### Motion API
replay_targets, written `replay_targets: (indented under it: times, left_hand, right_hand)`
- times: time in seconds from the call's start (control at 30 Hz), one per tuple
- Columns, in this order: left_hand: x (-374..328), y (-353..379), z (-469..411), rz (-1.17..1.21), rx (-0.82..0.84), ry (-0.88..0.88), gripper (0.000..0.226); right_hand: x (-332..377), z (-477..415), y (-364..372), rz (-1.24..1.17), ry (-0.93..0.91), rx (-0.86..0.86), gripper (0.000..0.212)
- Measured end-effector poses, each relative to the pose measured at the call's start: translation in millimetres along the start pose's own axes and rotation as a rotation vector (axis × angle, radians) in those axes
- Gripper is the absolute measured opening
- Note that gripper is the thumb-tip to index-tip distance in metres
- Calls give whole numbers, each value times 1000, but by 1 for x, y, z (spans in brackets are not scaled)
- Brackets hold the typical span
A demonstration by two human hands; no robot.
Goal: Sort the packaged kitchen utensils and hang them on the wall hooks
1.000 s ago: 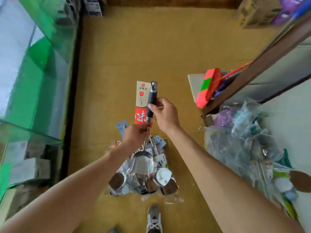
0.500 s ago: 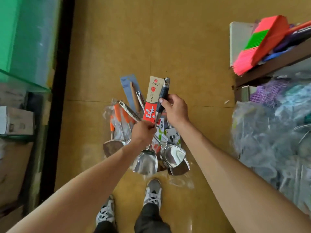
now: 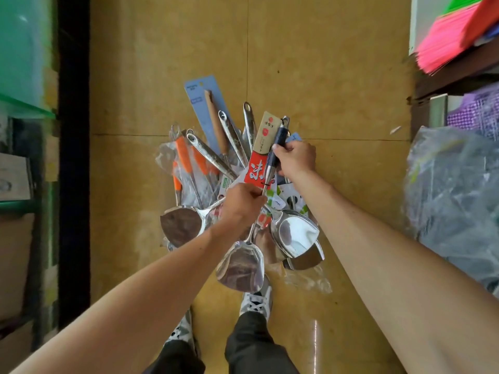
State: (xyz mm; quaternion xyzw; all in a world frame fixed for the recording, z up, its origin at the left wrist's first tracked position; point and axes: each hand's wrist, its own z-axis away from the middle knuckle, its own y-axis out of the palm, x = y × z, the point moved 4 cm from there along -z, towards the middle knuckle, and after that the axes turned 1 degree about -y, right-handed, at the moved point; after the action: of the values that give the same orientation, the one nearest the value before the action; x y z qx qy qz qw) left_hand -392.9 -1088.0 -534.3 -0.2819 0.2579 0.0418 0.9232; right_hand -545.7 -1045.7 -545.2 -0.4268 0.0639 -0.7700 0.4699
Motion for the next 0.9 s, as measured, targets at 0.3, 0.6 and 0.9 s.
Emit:
replay_targets:
  times: [0.3,0.6,0.9]
  left_hand:
    - [-8,-2,9,-187,-101,-17,7]
    - [-12,-13,15,-200,-74,12,11]
    - [-16,-9,15,-276,-49,55,9]
  right_hand:
    - [-10,15,0,45,-17,71,11]
    - [-13,24,-6,6,3,68,15]
    - [-26,29,-13,-12,30,50,15]
